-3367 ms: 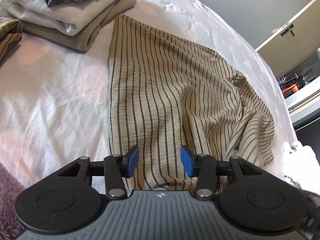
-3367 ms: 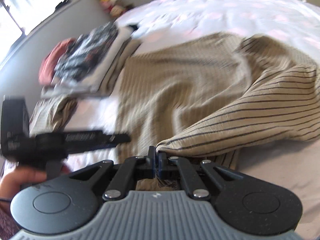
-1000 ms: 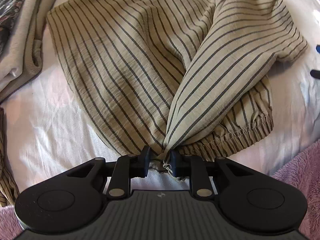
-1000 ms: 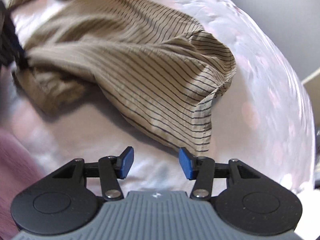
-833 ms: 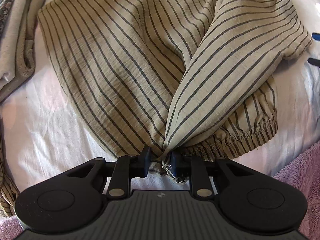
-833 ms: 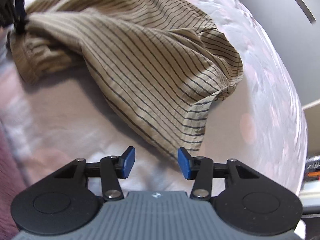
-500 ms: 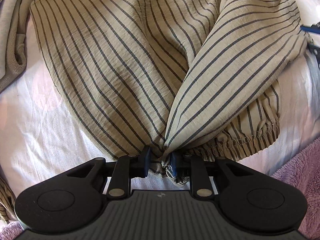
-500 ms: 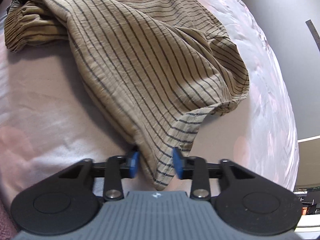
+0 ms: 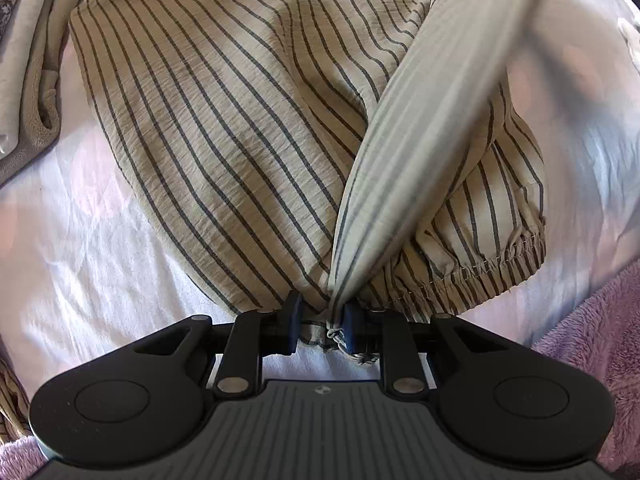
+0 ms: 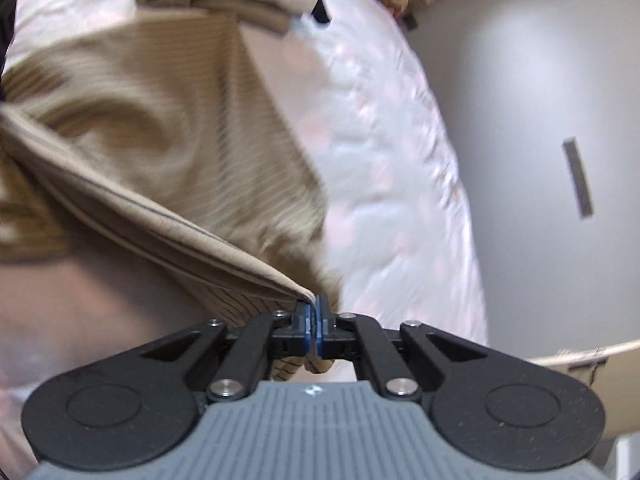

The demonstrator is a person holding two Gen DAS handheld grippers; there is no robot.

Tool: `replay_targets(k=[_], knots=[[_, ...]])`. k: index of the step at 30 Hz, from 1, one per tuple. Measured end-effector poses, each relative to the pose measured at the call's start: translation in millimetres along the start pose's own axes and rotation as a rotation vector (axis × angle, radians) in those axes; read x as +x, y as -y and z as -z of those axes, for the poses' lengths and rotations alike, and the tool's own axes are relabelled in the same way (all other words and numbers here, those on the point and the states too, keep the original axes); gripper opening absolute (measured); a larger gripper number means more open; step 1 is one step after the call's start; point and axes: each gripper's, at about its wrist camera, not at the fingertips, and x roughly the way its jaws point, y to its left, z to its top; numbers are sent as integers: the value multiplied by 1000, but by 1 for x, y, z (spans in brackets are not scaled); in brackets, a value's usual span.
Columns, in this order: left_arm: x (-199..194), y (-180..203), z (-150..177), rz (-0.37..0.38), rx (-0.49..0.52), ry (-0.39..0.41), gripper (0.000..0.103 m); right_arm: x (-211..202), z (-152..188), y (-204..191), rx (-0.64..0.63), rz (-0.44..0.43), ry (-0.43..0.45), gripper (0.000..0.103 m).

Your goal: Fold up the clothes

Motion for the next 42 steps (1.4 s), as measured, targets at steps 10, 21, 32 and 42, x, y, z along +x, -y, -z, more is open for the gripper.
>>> replay_targets(k=[10, 21, 32, 42], knots=[[-8, -6, 16, 18, -35, 17, 20, 1, -121, 18, -183, -4, 194, 2], [-75, -78, 34, 126, -176, 197, 44, 34, -182, -10, -171, -66, 256, 3], [-108, -112, -33, 27, -142, 269, 44, 40, -159, -12, -17, -78, 245, 36], [-79, -142, -86, 31, -141, 282, 44, 39, -86, -54, 207, -218, 93, 36]])
